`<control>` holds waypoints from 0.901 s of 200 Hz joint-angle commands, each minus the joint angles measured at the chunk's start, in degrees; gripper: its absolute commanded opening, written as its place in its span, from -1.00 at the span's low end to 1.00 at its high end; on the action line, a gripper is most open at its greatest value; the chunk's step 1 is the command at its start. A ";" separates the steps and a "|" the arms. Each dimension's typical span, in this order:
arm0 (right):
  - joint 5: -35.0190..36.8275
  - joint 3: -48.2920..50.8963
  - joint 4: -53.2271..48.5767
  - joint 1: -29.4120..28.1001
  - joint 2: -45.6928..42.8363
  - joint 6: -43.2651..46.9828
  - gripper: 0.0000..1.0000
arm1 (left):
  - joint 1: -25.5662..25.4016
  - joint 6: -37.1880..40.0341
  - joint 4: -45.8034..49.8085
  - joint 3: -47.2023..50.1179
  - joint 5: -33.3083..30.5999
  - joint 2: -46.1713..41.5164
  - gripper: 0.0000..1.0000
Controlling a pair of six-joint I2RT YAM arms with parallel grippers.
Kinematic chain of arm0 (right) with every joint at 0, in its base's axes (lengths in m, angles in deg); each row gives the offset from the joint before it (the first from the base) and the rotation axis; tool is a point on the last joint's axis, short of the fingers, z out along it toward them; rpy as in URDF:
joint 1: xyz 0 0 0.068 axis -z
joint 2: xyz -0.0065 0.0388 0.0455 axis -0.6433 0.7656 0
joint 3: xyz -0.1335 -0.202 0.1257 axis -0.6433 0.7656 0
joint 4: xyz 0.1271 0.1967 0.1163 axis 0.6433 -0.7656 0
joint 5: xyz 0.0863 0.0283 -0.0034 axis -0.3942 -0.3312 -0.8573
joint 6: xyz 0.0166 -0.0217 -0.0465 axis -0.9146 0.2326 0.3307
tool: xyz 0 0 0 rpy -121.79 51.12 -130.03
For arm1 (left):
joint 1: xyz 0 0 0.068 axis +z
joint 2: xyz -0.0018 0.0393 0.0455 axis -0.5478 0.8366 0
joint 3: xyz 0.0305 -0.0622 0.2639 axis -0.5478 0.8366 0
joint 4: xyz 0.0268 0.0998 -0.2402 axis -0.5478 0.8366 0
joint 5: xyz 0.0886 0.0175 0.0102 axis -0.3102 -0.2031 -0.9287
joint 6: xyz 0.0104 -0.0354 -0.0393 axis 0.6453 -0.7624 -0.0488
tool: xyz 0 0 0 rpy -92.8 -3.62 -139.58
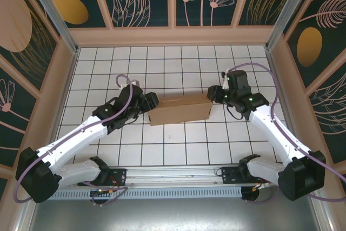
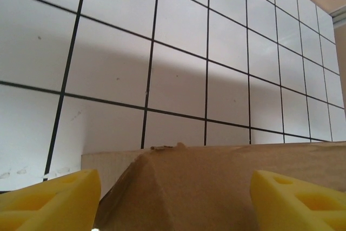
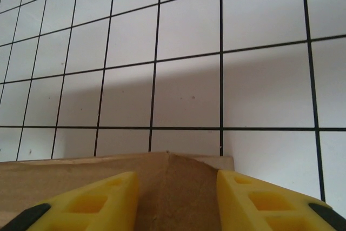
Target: Fold the paper box
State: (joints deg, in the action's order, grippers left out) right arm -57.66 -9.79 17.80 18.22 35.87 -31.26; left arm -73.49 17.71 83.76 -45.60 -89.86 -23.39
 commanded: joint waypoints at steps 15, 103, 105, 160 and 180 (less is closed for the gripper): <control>-2.54 5.10 2.62 -0.05 -3.03 -2.38 -0.11 | -0.13 -3.16 -3.56 5.48 2.40 -1.73 0.44; -18.85 10.50 12.96 -0.43 0.59 -8.32 -0.13 | -0.16 -5.04 -20.65 10.71 7.85 0.97 0.33; -19.57 10.64 13.35 -0.42 0.63 -8.67 -0.13 | -0.16 -5.06 -21.17 10.80 7.95 0.79 0.33; -32.43 10.70 20.60 -0.79 1.31 -15.58 -0.15 | -0.10 -7.45 -31.65 12.79 10.03 -1.02 0.02; -30.99 8.48 19.34 -0.98 0.79 -15.86 -0.17 | -0.15 -6.82 -31.70 11.57 8.75 -1.39 0.01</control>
State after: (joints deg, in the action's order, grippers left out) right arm -74.09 0.39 35.37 20.25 36.48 -43.81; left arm -71.46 10.87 61.73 -32.72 -90.25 -24.20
